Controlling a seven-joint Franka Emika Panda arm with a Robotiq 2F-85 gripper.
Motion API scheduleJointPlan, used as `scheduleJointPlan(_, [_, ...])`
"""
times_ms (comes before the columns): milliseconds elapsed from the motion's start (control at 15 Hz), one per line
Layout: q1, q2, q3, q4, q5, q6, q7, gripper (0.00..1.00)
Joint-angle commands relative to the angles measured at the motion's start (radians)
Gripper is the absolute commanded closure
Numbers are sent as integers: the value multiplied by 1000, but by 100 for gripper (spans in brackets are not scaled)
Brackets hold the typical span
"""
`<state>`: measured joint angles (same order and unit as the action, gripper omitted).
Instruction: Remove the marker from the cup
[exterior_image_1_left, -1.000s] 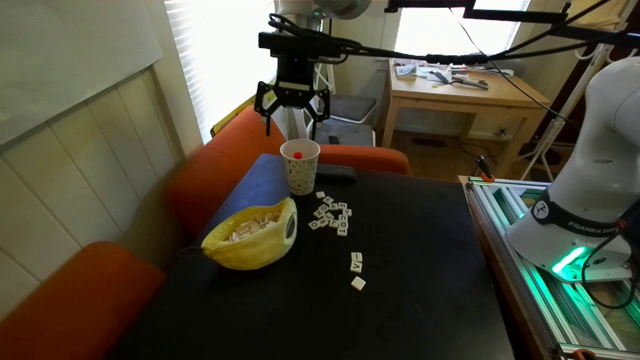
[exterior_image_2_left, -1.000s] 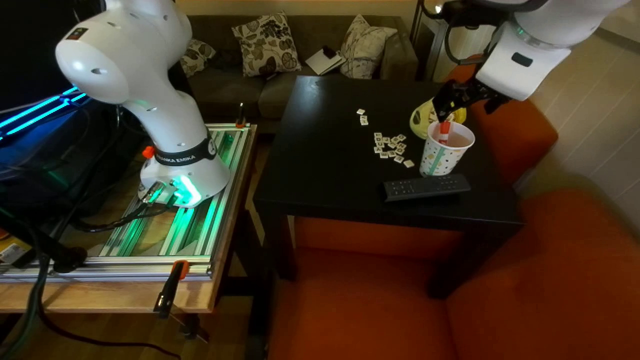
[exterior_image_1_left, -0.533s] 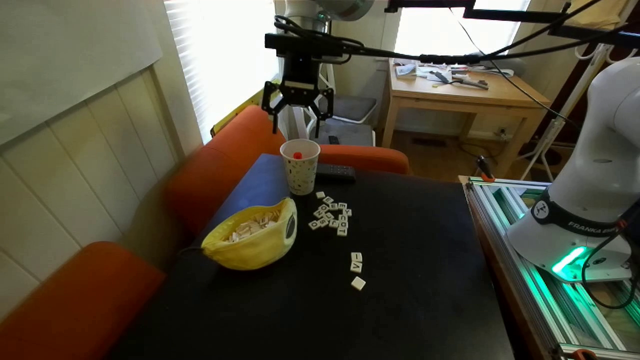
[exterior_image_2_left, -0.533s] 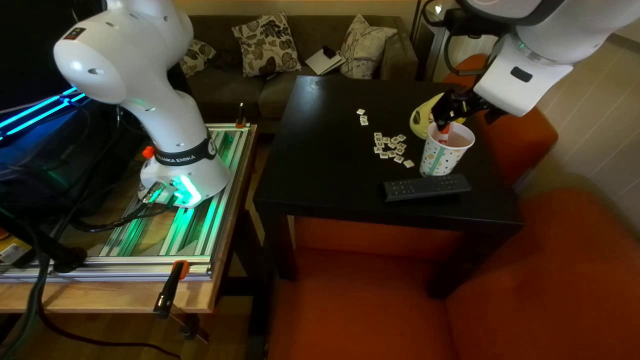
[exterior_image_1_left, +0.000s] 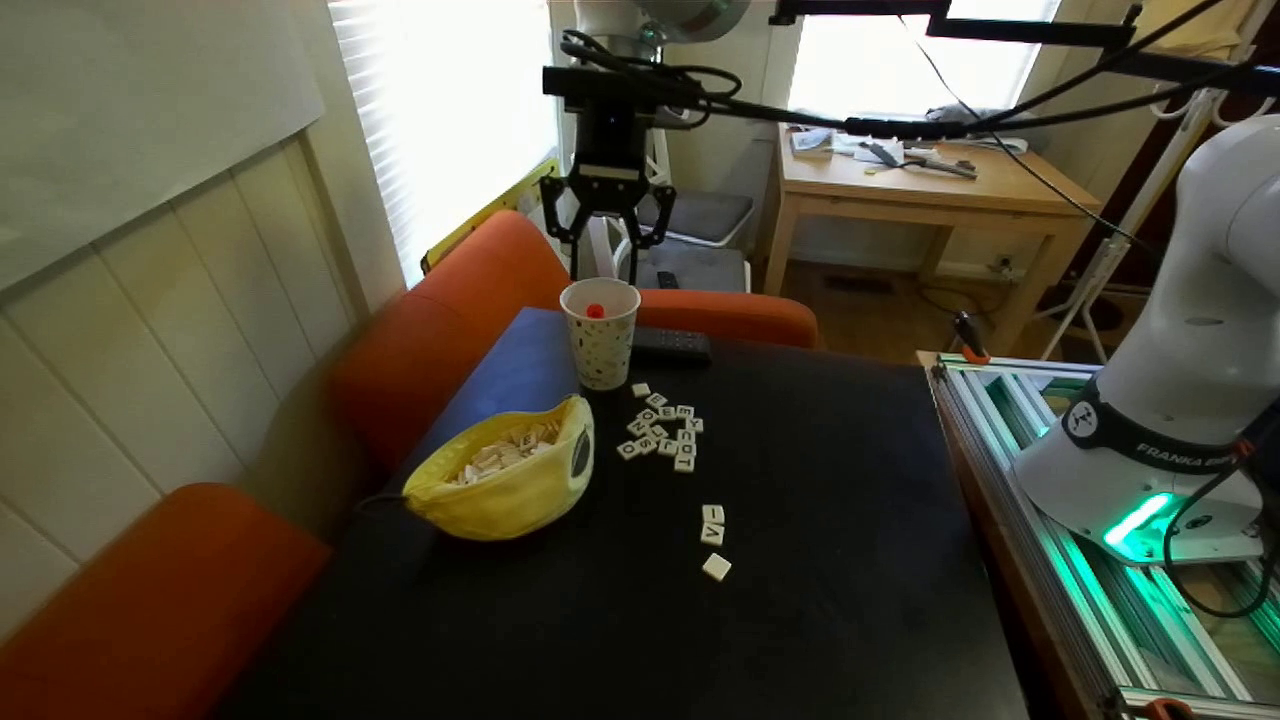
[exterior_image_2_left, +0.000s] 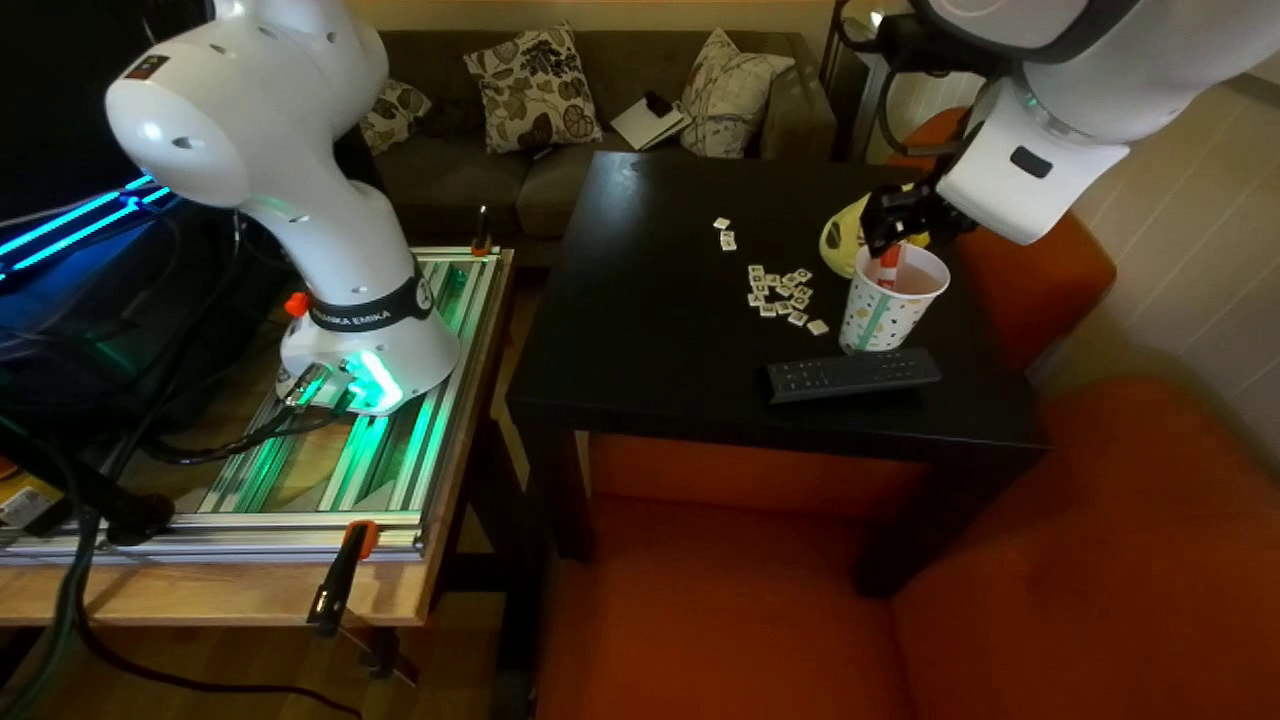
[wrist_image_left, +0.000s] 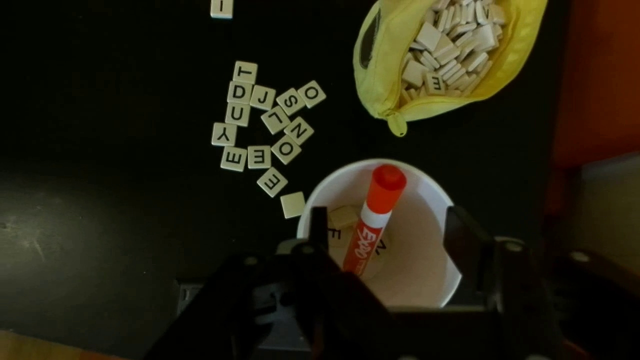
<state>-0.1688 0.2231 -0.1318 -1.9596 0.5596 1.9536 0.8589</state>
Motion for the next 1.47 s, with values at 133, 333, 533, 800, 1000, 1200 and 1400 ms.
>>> scheduleJointPlan(133, [-7,29,-4,11,58,-5,-49,40])
scheduleJointPlan(333, [0,42,-2,12,71,2,-53,47])
scheduleJointPlan(533, [5,54,-3,15,54,-3,-56,51])
scheduleJointPlan(800, [6,65,-2,15,62,13,-67,61])
scheduleJointPlan(1000, [8,72,1,13,72,41,-77,60])
scheduleJointPlan(1200, [9,79,5,15,78,63,-85,59])
scheduleJointPlan(1400, [14,88,8,16,80,68,-91,59])
